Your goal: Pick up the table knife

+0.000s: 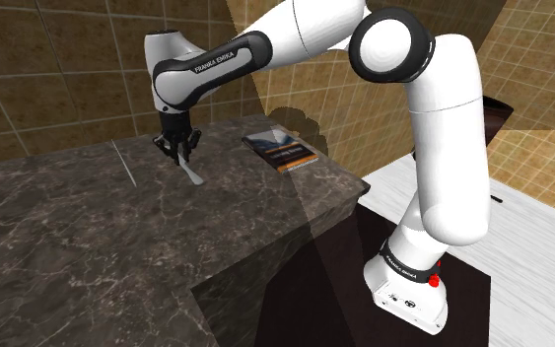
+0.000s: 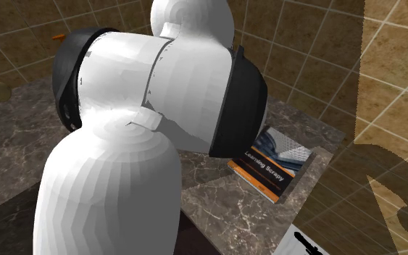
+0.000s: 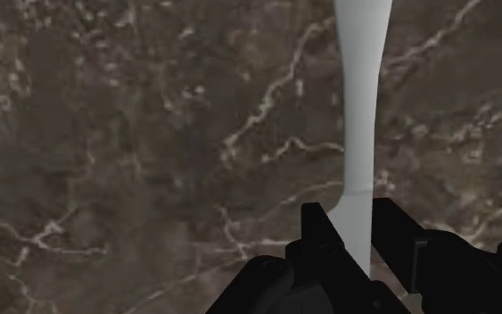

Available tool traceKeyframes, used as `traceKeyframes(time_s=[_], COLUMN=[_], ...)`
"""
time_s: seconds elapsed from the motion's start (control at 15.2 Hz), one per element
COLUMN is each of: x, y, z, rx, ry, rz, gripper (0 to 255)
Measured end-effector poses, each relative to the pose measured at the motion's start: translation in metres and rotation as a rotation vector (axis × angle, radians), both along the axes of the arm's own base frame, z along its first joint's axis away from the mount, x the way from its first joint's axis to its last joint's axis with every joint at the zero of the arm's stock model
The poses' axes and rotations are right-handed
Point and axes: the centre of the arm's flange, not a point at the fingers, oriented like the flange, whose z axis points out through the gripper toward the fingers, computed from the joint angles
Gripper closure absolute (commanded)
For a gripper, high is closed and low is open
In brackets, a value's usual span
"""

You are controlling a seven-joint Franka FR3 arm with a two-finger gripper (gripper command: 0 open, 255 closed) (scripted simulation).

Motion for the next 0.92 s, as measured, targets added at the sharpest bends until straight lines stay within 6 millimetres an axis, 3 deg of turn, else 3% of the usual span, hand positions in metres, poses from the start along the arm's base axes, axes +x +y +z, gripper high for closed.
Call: traceKeyframes(time_s=[0.4, 0.92], x=[0.0, 0.0], y=[0.0, 0.001], z=[0.0, 0.037], rx=[0.0, 0.0], ry=[0.0, 0.0], rz=[0.0, 0.0], gripper=[255, 255])
